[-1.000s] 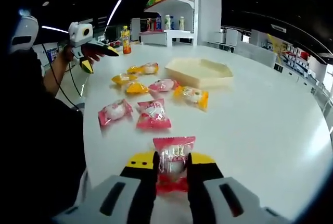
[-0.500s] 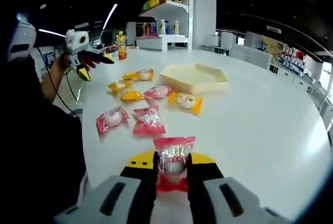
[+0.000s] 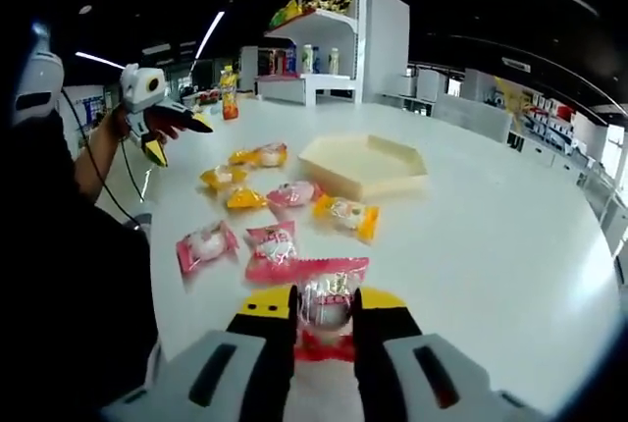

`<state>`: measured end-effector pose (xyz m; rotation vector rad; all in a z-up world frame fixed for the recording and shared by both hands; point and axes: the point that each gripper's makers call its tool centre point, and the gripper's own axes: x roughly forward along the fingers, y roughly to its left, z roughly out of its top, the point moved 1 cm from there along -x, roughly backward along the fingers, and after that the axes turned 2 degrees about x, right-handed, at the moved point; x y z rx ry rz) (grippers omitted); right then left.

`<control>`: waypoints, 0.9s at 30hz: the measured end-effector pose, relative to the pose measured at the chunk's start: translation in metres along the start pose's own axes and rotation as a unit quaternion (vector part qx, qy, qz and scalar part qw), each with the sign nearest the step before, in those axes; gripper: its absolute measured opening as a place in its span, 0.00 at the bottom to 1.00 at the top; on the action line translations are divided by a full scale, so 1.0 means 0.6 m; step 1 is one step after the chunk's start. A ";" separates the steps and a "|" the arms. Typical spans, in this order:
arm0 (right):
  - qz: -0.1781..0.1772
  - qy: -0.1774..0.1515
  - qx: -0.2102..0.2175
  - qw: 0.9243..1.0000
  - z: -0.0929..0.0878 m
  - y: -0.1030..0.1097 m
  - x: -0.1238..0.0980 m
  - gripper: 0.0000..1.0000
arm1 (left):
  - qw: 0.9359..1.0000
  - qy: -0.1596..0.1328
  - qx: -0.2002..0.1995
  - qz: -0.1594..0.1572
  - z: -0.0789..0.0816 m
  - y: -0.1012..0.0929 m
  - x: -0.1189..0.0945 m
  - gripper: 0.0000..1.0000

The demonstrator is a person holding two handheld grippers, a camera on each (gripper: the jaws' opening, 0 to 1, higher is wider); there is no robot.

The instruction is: Pick up the marshmallows scattered on the table and place them into the bowl on the table

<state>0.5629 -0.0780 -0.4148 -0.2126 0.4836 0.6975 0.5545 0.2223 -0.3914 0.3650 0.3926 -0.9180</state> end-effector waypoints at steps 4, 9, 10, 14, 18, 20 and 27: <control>-0.001 -0.006 -0.003 1.000 0.012 -0.001 0.003 0.22 | 1.000 0.000 0.001 0.002 0.000 0.003 -0.001 0.71; 0.005 -0.006 -0.011 1.000 0.022 -0.002 0.011 0.22 | 1.000 -0.002 0.002 0.002 0.003 0.004 -0.002 0.71; 0.006 -0.006 -0.012 1.000 0.025 -0.003 0.013 0.22 | 1.000 -0.001 0.002 0.001 0.003 0.004 -0.002 0.71; 0.004 -0.007 -0.019 1.000 0.036 -0.008 0.019 0.22 | 1.000 0.000 0.004 0.001 0.002 0.005 -0.002 0.71; -0.003 -0.015 -0.018 1.000 0.054 -0.009 0.025 0.22 | 1.000 0.000 0.002 0.004 0.002 0.009 -0.005 0.70; -0.003 -0.018 -0.019 1.000 0.065 -0.005 0.028 0.22 | 1.000 -0.001 0.001 0.006 0.003 0.011 -0.006 0.70; 0.000 -0.028 -0.022 0.999 0.087 -0.007 0.043 0.22 | 1.000 -0.001 0.000 0.004 -0.002 0.009 -0.006 0.70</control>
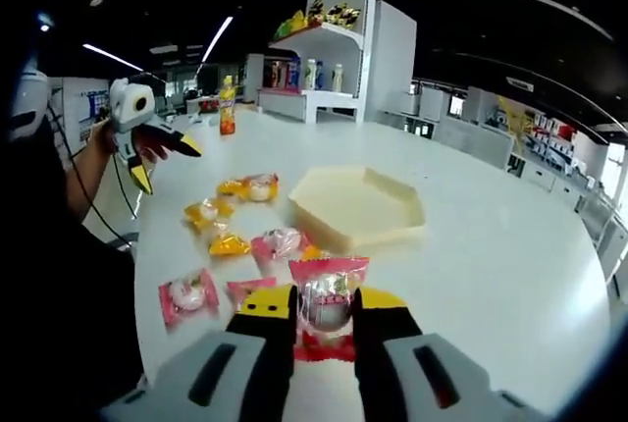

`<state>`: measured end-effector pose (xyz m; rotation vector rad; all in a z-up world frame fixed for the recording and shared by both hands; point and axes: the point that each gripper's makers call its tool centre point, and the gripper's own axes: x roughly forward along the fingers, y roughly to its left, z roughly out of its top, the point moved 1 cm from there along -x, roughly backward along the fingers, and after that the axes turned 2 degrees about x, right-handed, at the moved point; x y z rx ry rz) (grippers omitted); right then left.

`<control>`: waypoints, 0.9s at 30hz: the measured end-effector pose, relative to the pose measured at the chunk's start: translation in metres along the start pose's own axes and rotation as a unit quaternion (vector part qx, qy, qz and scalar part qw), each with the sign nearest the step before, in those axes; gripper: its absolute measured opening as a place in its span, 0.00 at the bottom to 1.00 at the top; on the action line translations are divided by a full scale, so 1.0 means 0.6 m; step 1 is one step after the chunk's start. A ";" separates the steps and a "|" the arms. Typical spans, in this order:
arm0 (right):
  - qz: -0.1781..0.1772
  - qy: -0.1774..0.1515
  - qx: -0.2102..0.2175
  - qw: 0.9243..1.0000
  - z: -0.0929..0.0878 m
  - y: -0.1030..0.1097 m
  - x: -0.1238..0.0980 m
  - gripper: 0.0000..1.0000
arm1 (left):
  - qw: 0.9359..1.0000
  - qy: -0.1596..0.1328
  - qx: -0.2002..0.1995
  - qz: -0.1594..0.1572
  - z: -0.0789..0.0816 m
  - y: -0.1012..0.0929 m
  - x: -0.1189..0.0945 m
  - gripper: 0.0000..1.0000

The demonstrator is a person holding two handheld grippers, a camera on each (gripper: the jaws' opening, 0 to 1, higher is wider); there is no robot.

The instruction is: Pick up the marshmallows scattered on the table and place them into the bowl on the table

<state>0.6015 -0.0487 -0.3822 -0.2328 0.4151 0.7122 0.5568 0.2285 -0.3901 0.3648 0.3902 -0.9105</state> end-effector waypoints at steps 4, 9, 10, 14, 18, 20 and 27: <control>0.002 -0.005 0.001 1.000 0.010 -0.001 0.009 0.22 | 1.000 0.002 -0.004 0.003 -0.005 0.003 -0.002 0.70; 0.002 -0.018 0.004 1.000 0.029 -0.005 0.018 0.22 | 1.000 0.002 -0.007 0.004 -0.009 0.004 -0.001 0.70; 0.002 -0.017 0.004 1.000 0.030 -0.005 0.020 0.22 | 1.000 0.002 -0.007 0.003 -0.009 0.003 -0.001 0.70; -0.003 -0.016 -0.003 1.000 0.040 -0.013 0.029 0.22 | 1.000 0.001 -0.007 0.003 -0.010 0.003 -0.001 0.70; -0.008 -0.019 -0.004 1.000 0.054 -0.026 0.039 0.22 | 1.000 0.000 -0.010 0.004 -0.012 0.003 -0.001 0.70; -0.013 -0.020 -0.007 1.000 0.058 -0.032 0.043 0.22 | 1.000 0.001 -0.010 0.003 -0.014 0.003 -0.002 0.70; -0.017 -0.016 -0.008 1.000 0.067 -0.043 0.062 0.22 | 1.000 0.001 -0.012 0.005 -0.016 0.004 -0.004 0.70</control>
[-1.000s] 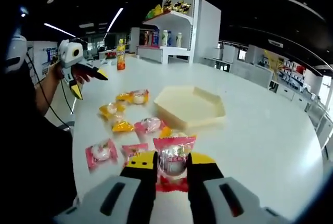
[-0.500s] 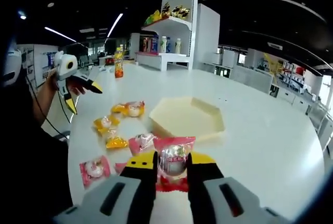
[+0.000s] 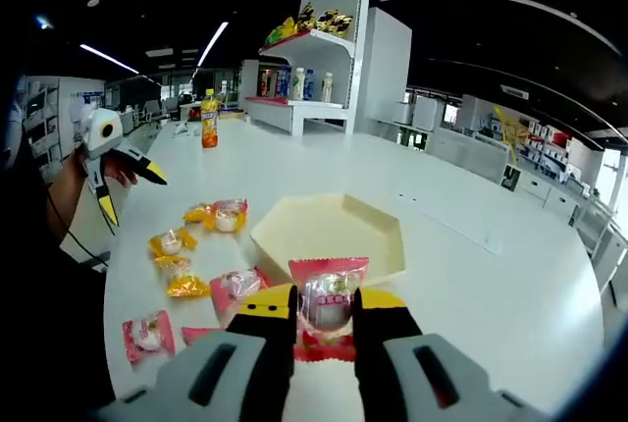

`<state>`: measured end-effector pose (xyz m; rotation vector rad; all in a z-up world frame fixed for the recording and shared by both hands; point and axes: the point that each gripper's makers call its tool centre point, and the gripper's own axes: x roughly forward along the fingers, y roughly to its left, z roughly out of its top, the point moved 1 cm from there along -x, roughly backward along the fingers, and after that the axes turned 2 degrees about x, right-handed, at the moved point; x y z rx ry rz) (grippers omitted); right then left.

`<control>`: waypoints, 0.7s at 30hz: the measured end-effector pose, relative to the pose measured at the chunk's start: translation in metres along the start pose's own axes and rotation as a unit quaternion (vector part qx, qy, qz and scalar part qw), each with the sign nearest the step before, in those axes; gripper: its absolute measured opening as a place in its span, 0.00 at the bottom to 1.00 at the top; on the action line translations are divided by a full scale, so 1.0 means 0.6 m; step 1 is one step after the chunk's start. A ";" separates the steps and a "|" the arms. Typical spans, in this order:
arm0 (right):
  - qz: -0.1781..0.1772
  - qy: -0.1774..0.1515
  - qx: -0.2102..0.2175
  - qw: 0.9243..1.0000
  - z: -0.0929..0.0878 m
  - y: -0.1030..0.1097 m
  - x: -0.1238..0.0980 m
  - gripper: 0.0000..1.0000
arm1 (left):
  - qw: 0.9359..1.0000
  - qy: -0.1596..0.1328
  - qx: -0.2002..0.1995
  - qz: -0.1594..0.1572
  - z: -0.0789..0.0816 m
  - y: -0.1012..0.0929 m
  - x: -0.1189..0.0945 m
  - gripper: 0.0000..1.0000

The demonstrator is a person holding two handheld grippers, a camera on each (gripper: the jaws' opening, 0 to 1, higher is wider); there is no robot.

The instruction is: Pick up the marshmallows scattered on the table and place them into the bowl on the table

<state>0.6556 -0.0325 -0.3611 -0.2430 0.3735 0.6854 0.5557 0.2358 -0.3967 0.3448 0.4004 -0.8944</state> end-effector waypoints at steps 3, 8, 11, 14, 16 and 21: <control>0.003 -0.001 -0.003 1.000 0.010 -0.009 0.006 0.22 | 1.000 0.002 0.000 0.000 -0.002 0.001 0.001 0.70; 0.002 -0.003 -0.003 1.000 0.021 -0.037 0.027 0.22 | 1.000 0.002 -0.001 -0.001 -0.001 -0.001 0.002 0.70; 0.000 -0.002 0.003 1.000 0.025 -0.053 0.041 0.22 | 1.000 0.002 -0.001 -0.001 -0.002 -0.001 0.002 0.70; -0.002 -0.001 0.007 1.000 0.029 -0.065 0.056 0.22 | 1.000 0.003 -0.002 0.000 -0.003 0.000 0.002 0.70; -0.002 0.000 0.006 1.000 0.033 -0.068 0.064 0.22 | 1.000 0.003 -0.002 0.000 -0.004 0.001 0.001 0.70; -0.004 -0.003 0.010 1.000 0.042 -0.075 0.086 0.22 | 1.000 -0.004 -0.008 -0.005 0.000 0.000 0.000 0.69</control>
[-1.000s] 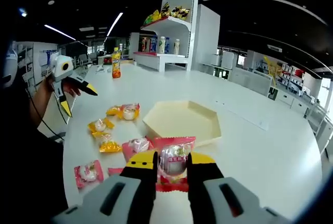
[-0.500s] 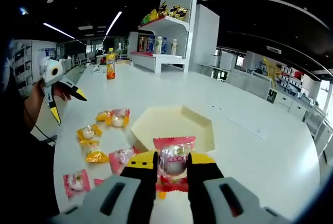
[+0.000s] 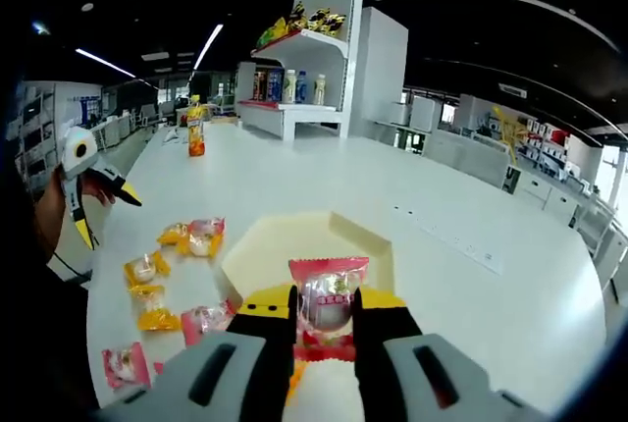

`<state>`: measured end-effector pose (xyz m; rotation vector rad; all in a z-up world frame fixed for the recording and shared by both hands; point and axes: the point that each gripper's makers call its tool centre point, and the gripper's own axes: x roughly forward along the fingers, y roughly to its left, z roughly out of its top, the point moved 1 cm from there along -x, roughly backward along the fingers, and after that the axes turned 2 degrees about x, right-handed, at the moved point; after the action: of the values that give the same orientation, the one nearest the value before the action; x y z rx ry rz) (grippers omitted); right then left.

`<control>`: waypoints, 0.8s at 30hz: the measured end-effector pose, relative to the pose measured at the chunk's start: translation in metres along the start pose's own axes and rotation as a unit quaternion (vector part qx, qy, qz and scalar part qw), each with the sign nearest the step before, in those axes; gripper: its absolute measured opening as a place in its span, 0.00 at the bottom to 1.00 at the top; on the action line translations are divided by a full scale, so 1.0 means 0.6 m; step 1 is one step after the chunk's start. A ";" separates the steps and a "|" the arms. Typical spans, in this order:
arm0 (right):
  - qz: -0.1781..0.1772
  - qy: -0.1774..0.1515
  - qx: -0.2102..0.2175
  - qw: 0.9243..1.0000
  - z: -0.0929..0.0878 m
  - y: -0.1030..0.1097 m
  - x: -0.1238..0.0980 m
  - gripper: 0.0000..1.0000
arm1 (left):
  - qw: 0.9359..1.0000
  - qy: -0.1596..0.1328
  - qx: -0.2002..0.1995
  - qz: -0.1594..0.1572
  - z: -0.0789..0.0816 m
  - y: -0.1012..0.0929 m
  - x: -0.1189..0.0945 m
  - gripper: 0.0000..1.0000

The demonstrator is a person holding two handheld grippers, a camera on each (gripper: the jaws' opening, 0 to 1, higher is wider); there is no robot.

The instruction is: Pick up the marshmallows scattered on the table and place them into the bowl on the table

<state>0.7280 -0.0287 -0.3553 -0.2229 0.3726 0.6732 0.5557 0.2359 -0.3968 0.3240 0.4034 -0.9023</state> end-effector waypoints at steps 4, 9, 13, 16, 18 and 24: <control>-0.001 0.006 0.001 1.000 0.000 -0.001 0.019 0.22 | 1.000 -0.005 0.001 -0.004 0.004 -0.003 0.000 0.69; 0.001 0.016 -0.011 1.000 0.001 -0.004 0.043 0.22 | 1.000 -0.002 0.000 -0.004 0.000 0.000 -0.004 0.69; -0.003 0.021 -0.015 1.000 0.004 -0.010 0.059 0.22 | 1.000 -0.005 -0.003 0.000 0.001 0.005 -0.010 0.69; 0.000 0.021 -0.015 1.000 0.009 -0.009 0.074 0.22 | 1.000 -0.005 -0.004 0.003 0.000 0.007 -0.011 0.69; 0.000 0.023 -0.018 1.000 0.010 -0.009 0.083 0.22 | 1.000 -0.004 -0.004 0.001 -0.001 0.006 -0.011 0.69; -0.003 0.028 -0.023 0.999 0.006 -0.018 0.108 0.22 | 1.000 -0.002 -0.004 0.001 -0.005 0.007 -0.014 0.69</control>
<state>0.7827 0.0006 -0.3774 -0.2868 0.4107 0.6713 0.5538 0.2450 -0.3951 0.3150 0.4021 -0.8983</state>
